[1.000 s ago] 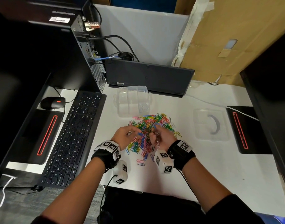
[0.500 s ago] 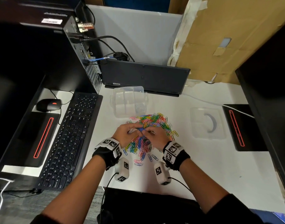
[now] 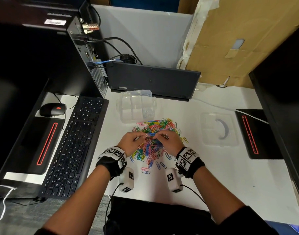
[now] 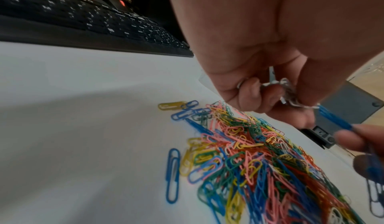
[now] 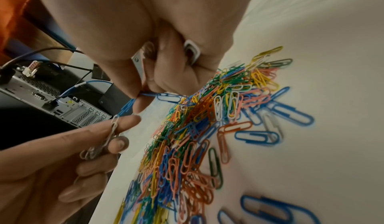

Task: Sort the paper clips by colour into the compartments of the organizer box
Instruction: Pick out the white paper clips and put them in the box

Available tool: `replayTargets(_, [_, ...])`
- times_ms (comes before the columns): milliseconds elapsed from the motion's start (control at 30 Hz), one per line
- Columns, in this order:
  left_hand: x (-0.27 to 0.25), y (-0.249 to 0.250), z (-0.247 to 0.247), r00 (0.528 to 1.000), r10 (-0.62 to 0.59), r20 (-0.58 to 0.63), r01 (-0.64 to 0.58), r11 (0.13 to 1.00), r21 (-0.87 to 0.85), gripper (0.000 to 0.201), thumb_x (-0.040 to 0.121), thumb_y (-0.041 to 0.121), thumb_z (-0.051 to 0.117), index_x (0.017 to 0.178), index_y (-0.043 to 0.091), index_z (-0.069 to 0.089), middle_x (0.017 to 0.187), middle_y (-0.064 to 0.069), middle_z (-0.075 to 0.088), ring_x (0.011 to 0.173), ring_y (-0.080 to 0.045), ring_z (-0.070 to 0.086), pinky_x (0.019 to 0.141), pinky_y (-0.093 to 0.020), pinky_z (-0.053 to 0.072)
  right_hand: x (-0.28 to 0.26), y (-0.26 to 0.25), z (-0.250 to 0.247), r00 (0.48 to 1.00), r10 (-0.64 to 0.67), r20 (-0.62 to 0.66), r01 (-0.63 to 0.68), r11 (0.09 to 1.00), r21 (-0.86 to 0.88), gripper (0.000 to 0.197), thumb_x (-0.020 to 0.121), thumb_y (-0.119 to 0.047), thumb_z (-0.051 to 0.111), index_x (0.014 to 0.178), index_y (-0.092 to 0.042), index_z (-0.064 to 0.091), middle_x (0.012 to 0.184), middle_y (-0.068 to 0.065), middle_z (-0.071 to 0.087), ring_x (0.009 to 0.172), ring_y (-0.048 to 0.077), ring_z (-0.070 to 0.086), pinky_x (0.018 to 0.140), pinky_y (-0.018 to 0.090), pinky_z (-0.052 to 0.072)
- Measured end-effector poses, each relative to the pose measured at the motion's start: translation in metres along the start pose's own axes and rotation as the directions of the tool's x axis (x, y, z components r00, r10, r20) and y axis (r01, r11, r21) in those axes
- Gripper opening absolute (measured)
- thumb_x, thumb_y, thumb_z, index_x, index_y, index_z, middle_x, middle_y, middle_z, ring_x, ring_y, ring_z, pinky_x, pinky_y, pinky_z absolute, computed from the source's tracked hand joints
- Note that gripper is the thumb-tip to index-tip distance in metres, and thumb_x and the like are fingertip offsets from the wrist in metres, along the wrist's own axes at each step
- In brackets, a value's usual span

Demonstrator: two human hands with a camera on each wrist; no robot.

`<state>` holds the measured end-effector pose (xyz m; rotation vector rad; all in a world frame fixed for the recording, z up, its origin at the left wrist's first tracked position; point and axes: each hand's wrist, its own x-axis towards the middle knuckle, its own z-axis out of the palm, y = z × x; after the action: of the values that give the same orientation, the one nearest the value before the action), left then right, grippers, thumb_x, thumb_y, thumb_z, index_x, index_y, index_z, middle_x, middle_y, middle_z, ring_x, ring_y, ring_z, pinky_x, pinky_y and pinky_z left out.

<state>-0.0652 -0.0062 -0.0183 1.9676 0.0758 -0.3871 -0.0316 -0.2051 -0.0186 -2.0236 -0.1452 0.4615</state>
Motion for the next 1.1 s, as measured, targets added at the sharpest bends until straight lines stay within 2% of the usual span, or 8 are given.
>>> replayTargets(67, [-0.002,-0.001,0.001,1.000,0.000,-0.017,0.000,1.000,-0.003,0.017,0.092,0.032,0.063,0.101,0.026,0.075,0.091,0.007,0.068,0.082,-0.004,0.060,0.078,-0.021,0.044,-0.001,-0.007,-0.003,0.988,0.142,0.059,-0.147,0.984,0.098,0.028,0.097,-0.015,0.051,0.071,-0.018,0.063,0.059,-0.005,0.047,0.045,0.006,0.041,0.048,0.027,0.036])
replayTargets(167, [-0.004,0.002,0.000,0.999,0.002,-0.045,-0.005,0.998,-0.062,0.016,0.081,0.043,0.070,0.090,0.032,0.078,0.083,0.009,0.069,0.076,-0.005,0.061,0.072,-0.022,0.046,-0.005,-0.014,-0.005,0.915,0.343,0.211,-0.387,0.894,0.227,0.031,0.098,-0.022,0.042,0.067,-0.017,0.046,0.052,-0.005,0.029,0.039,0.010,0.019,0.042,0.021,0.016])
replayTargets(267, [-0.004,0.009,-0.002,0.996,-0.049,-0.080,0.037,0.989,-0.141,0.017,0.078,0.042,0.075,0.088,0.028,0.079,0.085,0.009,0.074,0.085,-0.008,0.068,0.081,-0.027,0.052,-0.008,-0.015,-0.001,0.921,0.321,0.222,-0.357,0.923,0.145,0.041,0.101,-0.037,0.045,0.064,-0.020,0.041,0.051,-0.006,0.028,0.040,0.011,0.022,0.037,0.018,0.022])
replayTargets(467, [-0.005,0.008,0.000,0.999,-0.044,0.014,0.046,0.993,-0.111,0.018,0.087,0.039,0.067,0.093,0.026,0.078,0.095,0.009,0.074,0.097,-0.004,0.065,0.091,-0.024,0.048,-0.005,-0.014,-0.007,0.957,0.261,0.127,-0.279,0.949,0.148,0.042,0.100,-0.026,0.050,0.061,-0.019,0.040,0.051,-0.006,0.031,0.039,0.007,0.026,0.039,0.017,0.023])
replayTargets(633, [-0.002,0.008,0.014,0.981,-0.191,-0.017,0.177,0.936,-0.304,0.017,0.093,0.029,0.061,0.096,0.020,0.075,0.065,0.015,0.063,0.068,-0.004,0.057,0.069,-0.025,0.054,-0.005,-0.014,-0.006,0.947,0.294,0.129,-0.314,0.931,0.185,0.042,0.101,-0.028,0.049,0.061,-0.020,0.040,0.050,-0.006,0.031,0.036,0.008,0.024,0.039,0.020,0.022])
replayTargets(767, [0.001,0.004,0.022,0.957,-0.291,0.019,0.262,0.831,-0.490,0.020,0.098,0.014,0.053,0.108,0.006,0.068,0.075,-0.006,0.059,0.062,-0.014,0.056,0.058,-0.022,0.053,-0.004,-0.015,-0.008,0.935,0.327,0.137,-0.350,0.912,0.213,0.041,0.101,-0.030,0.049,0.062,-0.020,0.041,0.048,-0.008,0.032,0.035,0.008,0.025,0.040,0.020,0.021])
replayTargets(933, [0.006,0.003,0.023,0.950,-0.299,0.095,0.303,0.794,-0.527,0.025,0.100,0.005,0.045,0.101,0.004,0.070,0.071,-0.005,0.050,0.052,-0.008,0.042,0.044,-0.015,0.033,-0.002,-0.014,-0.014,0.937,0.316,0.147,-0.338,0.927,0.164,0.039,0.100,-0.034,0.048,0.065,-0.020,0.042,0.052,-0.006,0.030,0.037,0.008,0.024,0.041,0.020,0.021])
replayTargets(1100, [0.009,0.014,0.024,0.968,-0.252,0.016,0.244,0.916,-0.319,0.026,0.090,0.031,0.065,0.109,0.016,0.073,0.087,0.007,0.065,0.072,-0.002,0.057,0.060,-0.014,0.043,-0.002,-0.016,-0.015,0.921,0.348,0.176,-0.379,0.905,0.192,0.037,0.100,-0.031,0.049,0.065,-0.020,0.044,0.051,-0.007,0.029,0.040,0.010,0.022,0.044,0.019,0.019])
